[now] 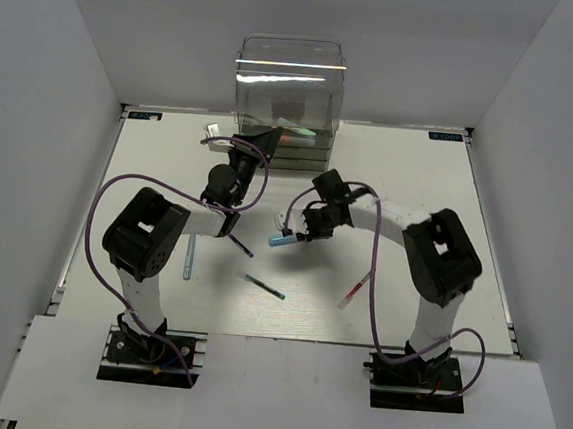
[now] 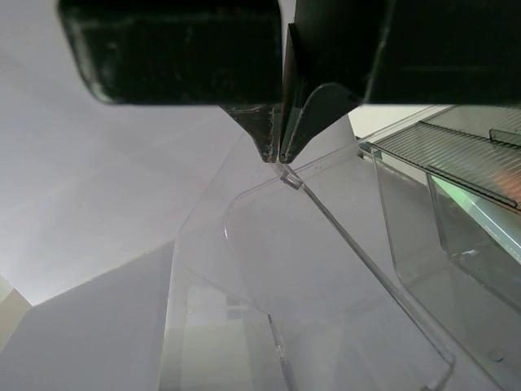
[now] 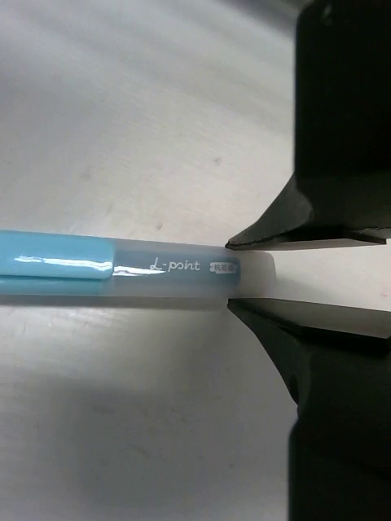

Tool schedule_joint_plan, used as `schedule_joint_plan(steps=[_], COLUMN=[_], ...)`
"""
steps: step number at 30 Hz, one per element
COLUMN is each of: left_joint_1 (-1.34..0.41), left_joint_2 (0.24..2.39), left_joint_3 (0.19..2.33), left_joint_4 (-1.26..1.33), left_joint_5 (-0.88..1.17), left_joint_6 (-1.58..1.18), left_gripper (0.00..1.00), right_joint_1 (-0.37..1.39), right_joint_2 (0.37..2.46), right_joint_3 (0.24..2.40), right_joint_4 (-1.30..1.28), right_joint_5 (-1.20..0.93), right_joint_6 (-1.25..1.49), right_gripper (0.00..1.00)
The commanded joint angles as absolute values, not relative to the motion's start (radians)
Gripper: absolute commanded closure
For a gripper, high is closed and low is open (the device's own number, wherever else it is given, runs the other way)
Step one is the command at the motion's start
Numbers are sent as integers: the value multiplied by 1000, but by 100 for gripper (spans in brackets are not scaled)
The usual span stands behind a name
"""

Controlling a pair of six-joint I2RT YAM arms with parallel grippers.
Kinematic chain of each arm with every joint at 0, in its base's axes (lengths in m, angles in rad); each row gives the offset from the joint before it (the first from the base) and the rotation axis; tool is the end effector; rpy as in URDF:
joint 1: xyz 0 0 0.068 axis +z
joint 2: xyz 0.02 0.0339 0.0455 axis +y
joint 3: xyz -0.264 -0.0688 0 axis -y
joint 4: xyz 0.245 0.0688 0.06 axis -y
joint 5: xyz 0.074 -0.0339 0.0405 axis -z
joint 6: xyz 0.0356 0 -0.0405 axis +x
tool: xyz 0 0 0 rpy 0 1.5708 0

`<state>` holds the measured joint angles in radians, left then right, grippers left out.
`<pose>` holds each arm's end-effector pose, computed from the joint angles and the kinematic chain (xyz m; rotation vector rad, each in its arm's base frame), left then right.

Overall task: Sort the stationery into containers
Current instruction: Pick up the pen from the center of the board, then place the pen in the storage box.

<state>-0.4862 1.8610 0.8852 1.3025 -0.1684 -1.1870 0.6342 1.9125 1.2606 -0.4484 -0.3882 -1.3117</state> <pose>0.3440 -0.1750 0.2322 -0.6162 1.2204 -1.3291 0.3047 0.2408 0.1660 -2.1847 1.3417 0.2708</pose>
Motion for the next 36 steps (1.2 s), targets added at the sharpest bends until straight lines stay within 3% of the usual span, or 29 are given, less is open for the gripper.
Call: schedule_joint_plan(steps=[1,6,11,22,36], left_joint_1=[-476,-476,-476,-476,-476], left_joint_2=[1841,1841,1850,1850,1859], left_joint_3=[890,890,899,890,899], left_joint_4=[1577,1577,1577,1577,1577], left_joint_5=[-170,-170,-170,-170,-170], left_joint_6=[-1189,-1198,-1198,-1198,-1198], left_gripper=[95,95,95,95,95], right_joint_1=[634,629,624,627,612], right_joint_2=[1763,1684,1712,1879,2036], right_joint_3=[1105,944,925,997,1129], right_joint_4=[-55,392,725,1085,1207], right_joint_5=[-318,-144,-11,150,155], right_joint_6=[-1183,-1123,-1135,-1270,-1399], right_gripper=[100,100,100,100,100])
